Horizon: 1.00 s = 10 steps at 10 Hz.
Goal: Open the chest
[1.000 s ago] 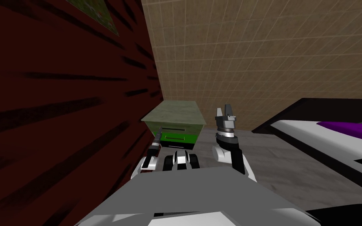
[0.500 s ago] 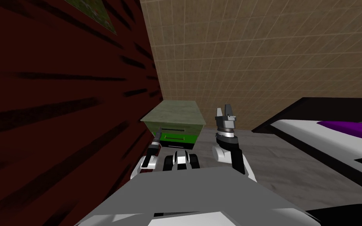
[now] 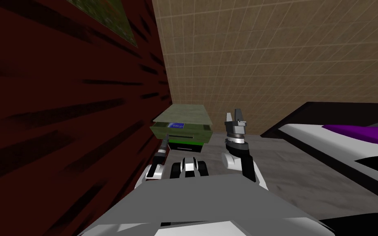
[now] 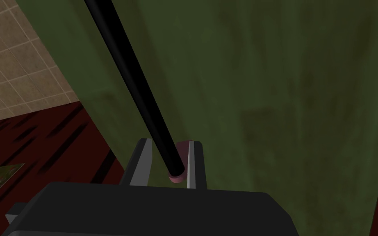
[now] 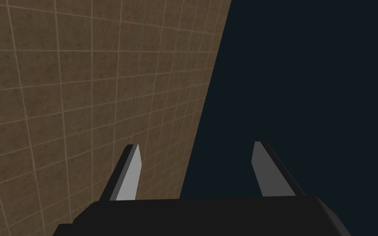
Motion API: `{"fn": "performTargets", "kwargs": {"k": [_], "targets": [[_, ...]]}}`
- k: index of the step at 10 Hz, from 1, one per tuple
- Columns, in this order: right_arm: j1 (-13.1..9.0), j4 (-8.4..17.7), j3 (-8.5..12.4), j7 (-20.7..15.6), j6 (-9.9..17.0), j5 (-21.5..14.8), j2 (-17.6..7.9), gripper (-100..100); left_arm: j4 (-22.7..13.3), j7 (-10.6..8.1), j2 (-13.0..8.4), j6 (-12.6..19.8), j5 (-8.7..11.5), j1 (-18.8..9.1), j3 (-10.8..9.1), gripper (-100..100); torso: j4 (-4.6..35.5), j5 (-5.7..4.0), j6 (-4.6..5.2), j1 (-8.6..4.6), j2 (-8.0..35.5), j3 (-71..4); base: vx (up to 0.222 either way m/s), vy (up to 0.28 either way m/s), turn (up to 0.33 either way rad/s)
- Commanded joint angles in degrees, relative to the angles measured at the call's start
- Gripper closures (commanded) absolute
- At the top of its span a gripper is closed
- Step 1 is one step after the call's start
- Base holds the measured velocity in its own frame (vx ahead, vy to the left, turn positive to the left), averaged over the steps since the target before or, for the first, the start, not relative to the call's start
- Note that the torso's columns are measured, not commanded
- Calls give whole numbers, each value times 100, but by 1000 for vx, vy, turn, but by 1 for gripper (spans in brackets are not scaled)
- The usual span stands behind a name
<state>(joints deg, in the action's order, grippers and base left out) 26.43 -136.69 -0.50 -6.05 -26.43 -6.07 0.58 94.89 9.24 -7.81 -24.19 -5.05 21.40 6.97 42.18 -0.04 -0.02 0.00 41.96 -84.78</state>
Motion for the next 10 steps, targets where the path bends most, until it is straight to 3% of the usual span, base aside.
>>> {"fn": "performTargets", "kwargs": {"k": [1,7,8,10], "targets": [[-1,0,0,0,0,0,0,0,56,-12,-46,6,-5,97,31,100,-3,8,-5,11,27,20,-173,33,14],[0,0,0,0,0,0,0,0,182,-36,-103,-30,-14,266,117,100,-3,9,-7,11,28,22,-145,23,17],[-1,1,0,0,0,0,0,0,350,-58,-115,68,-2,251,120,-100,-3,11,-6,16,36,27,-86,9,-14],[2,0,0,0,0,0,0,0,665,-88,-172,292,12,338,127,-100,-6,5,-2,5,-22,-10,27,-6,0]]}}
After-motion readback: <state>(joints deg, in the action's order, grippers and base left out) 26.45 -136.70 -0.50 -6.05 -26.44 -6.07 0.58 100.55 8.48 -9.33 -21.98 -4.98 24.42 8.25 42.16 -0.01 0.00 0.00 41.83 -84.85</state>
